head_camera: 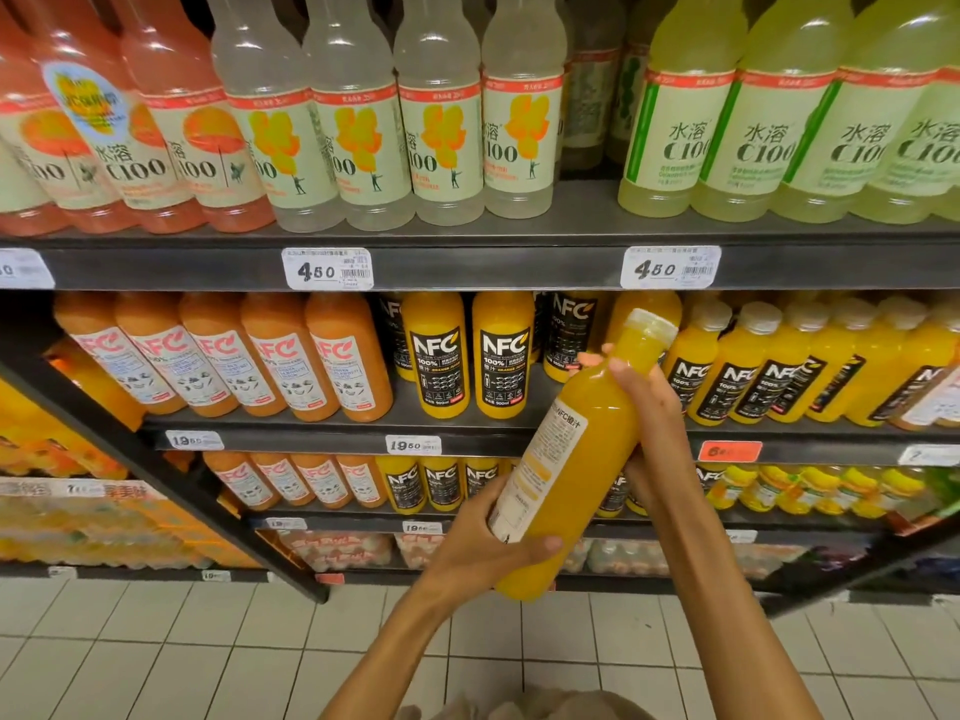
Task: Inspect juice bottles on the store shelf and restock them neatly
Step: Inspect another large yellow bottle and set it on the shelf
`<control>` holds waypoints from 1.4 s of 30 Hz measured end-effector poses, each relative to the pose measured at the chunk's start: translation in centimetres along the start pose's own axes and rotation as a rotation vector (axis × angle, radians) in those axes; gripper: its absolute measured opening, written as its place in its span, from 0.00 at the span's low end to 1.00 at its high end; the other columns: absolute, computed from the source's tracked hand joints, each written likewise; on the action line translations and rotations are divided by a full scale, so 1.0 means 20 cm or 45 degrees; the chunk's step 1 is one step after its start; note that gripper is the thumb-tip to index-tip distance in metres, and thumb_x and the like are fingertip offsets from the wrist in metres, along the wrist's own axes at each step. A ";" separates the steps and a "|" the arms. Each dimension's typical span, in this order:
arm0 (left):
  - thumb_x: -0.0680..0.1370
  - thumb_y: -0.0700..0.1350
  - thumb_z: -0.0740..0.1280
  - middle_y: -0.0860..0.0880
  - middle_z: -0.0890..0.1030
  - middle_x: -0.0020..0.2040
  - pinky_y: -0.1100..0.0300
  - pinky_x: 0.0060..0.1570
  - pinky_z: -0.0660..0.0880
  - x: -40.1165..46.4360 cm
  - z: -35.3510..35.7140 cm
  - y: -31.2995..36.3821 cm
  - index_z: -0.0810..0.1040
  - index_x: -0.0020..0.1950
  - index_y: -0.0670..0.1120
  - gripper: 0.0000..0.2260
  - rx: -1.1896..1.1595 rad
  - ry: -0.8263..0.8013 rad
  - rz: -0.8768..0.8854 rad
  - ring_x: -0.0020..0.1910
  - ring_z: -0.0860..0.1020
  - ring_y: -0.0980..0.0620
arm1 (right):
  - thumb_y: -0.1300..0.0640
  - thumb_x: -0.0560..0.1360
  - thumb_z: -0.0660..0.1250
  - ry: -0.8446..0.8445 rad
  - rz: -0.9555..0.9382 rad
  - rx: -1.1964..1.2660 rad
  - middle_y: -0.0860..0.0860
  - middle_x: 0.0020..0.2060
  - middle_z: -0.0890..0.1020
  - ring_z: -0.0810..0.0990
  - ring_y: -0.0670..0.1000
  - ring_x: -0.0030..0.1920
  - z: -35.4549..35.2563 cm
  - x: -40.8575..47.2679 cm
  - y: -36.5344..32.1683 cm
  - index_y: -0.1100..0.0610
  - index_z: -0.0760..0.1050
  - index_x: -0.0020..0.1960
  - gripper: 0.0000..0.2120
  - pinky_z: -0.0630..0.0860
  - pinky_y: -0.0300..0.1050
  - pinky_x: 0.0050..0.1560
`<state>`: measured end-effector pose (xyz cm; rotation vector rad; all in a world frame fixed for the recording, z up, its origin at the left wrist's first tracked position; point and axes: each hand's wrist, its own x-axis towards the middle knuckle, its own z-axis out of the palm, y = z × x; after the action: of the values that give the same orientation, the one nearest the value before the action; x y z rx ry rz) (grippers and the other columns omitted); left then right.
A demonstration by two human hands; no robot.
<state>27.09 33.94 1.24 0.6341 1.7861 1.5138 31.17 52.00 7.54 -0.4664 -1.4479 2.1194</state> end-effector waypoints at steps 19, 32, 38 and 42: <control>0.62 0.51 0.79 0.63 0.75 0.60 0.72 0.53 0.73 0.20 -0.08 0.01 0.66 0.67 0.58 0.37 0.328 0.211 0.413 0.61 0.74 0.62 | 0.56 0.64 0.75 -0.814 -0.626 -0.574 0.45 0.46 0.82 0.79 0.54 0.56 0.17 -0.17 -0.24 0.43 0.78 0.46 0.13 0.74 0.45 0.58; 0.58 0.57 0.79 0.65 0.79 0.57 0.68 0.49 0.76 0.03 -0.06 0.05 0.67 0.64 0.54 0.38 -0.030 -0.278 0.067 0.58 0.77 0.63 | 0.43 0.70 0.71 -0.798 -0.094 -0.093 0.54 0.47 0.83 0.81 0.58 0.50 0.14 0.02 -0.28 0.53 0.80 0.48 0.15 0.78 0.54 0.49; 0.53 0.76 0.69 0.59 0.80 0.57 0.63 0.51 0.76 0.09 -0.02 0.06 0.69 0.65 0.54 0.46 -0.200 -0.070 -0.078 0.57 0.78 0.59 | 0.40 0.68 0.73 -0.190 -0.117 -0.195 0.55 0.41 0.85 0.85 0.53 0.39 0.19 -0.06 -0.29 0.56 0.81 0.46 0.19 0.79 0.43 0.36; 0.55 0.81 0.60 0.64 0.79 0.56 0.72 0.44 0.75 0.08 0.05 0.09 0.69 0.65 0.58 0.44 -0.165 0.022 0.043 0.56 0.78 0.64 | 0.38 0.67 0.69 -0.132 -0.100 -0.278 0.57 0.43 0.84 0.84 0.54 0.42 0.22 -0.07 -0.29 0.57 0.80 0.49 0.23 0.82 0.47 0.40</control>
<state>26.78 36.16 2.68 0.5919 1.6819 1.6473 31.17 49.49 14.46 -0.3778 -1.7376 1.9590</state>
